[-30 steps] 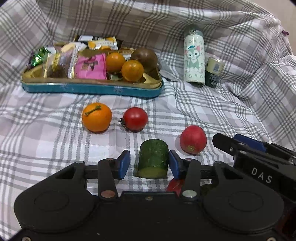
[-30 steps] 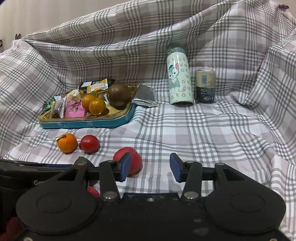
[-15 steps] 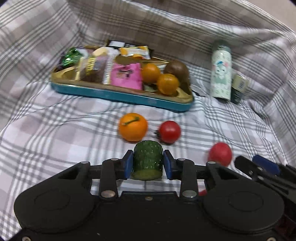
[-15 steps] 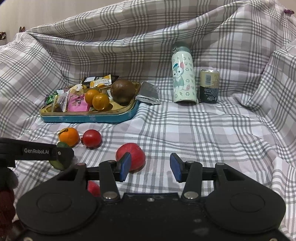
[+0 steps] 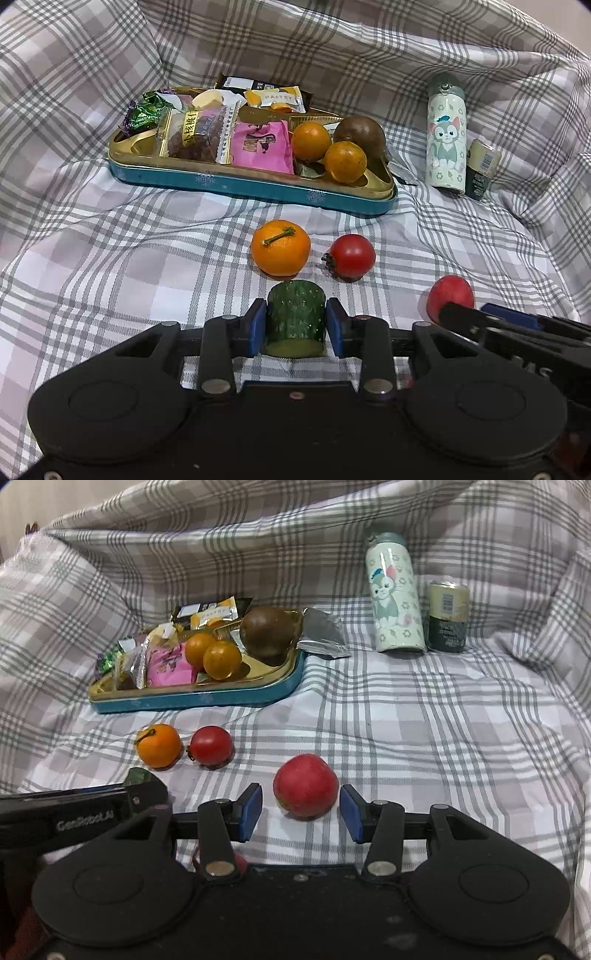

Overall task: Organize fruits
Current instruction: 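Close the right tool on the radish while the left tool grasps the cucumber piece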

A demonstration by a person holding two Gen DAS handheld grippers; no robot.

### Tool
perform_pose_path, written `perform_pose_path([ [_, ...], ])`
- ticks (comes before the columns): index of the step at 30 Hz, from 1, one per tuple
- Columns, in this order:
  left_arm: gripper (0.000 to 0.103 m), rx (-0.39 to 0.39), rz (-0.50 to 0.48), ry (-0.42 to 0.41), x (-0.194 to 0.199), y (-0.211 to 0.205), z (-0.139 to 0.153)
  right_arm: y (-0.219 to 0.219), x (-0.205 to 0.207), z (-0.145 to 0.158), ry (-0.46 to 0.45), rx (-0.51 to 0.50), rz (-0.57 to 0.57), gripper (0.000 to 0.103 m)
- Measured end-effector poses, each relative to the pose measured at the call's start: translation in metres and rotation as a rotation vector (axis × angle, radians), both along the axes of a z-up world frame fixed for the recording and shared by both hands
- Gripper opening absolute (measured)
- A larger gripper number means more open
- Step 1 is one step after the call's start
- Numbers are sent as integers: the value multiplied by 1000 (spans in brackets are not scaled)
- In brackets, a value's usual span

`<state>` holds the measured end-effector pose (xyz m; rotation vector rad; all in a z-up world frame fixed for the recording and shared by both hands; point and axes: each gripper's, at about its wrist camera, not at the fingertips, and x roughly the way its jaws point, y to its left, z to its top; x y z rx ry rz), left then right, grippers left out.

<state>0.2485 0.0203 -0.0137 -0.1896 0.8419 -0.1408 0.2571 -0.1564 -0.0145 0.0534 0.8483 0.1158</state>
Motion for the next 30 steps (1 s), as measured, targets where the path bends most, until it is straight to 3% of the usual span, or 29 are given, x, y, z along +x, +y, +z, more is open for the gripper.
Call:
perform_pose_path([
  [7, 44, -11, 0, 8, 1, 1, -1, 8, 18, -3, 18, -33, -8, 52],
  [14, 44, 12, -6, 13, 2, -3, -4, -2, 28, -15, 81, 7, -46, 48],
  [16, 44, 12, -5, 12, 2, -3, -4, -4, 26, -16, 70, 15, -50, 45],
  [30, 43, 43, -30, -38, -5, -7, -3, -22, -3, 0, 5, 39, -81, 45],
])
